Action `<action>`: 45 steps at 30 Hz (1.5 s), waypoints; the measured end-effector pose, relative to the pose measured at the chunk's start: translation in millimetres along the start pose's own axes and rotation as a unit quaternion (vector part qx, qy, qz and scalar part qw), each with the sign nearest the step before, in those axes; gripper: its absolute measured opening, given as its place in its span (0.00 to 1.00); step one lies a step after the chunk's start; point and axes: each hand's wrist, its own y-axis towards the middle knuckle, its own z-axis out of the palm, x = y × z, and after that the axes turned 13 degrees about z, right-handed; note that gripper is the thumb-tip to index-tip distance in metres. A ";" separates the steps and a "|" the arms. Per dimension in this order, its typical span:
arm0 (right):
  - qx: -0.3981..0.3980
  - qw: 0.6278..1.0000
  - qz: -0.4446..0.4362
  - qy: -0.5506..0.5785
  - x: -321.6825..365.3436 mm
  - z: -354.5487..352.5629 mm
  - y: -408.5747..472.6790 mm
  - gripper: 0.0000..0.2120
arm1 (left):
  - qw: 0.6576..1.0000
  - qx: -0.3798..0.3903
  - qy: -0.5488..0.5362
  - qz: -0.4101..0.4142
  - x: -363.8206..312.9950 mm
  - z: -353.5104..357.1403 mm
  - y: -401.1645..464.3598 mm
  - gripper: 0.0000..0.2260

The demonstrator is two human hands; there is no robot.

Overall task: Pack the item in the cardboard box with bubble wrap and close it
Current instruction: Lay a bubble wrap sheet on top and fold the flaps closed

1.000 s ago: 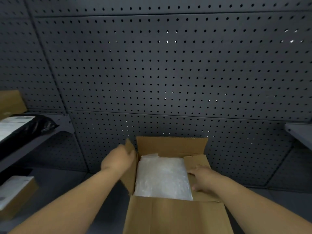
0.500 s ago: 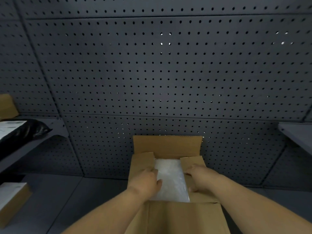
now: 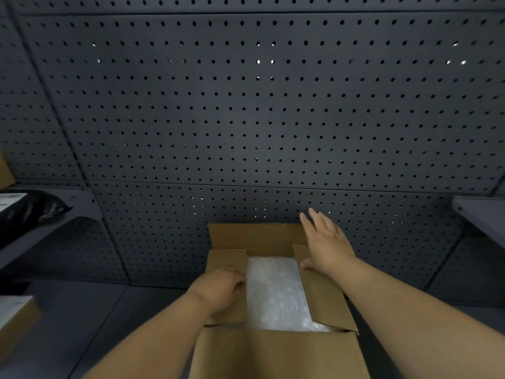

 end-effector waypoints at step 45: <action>0.246 0.946 -0.189 -0.088 8.2 -47.9 -65.5 0.51 | 0.972 0.102 -0.141 -0.159 -13.3 -51.0 3.4 0.32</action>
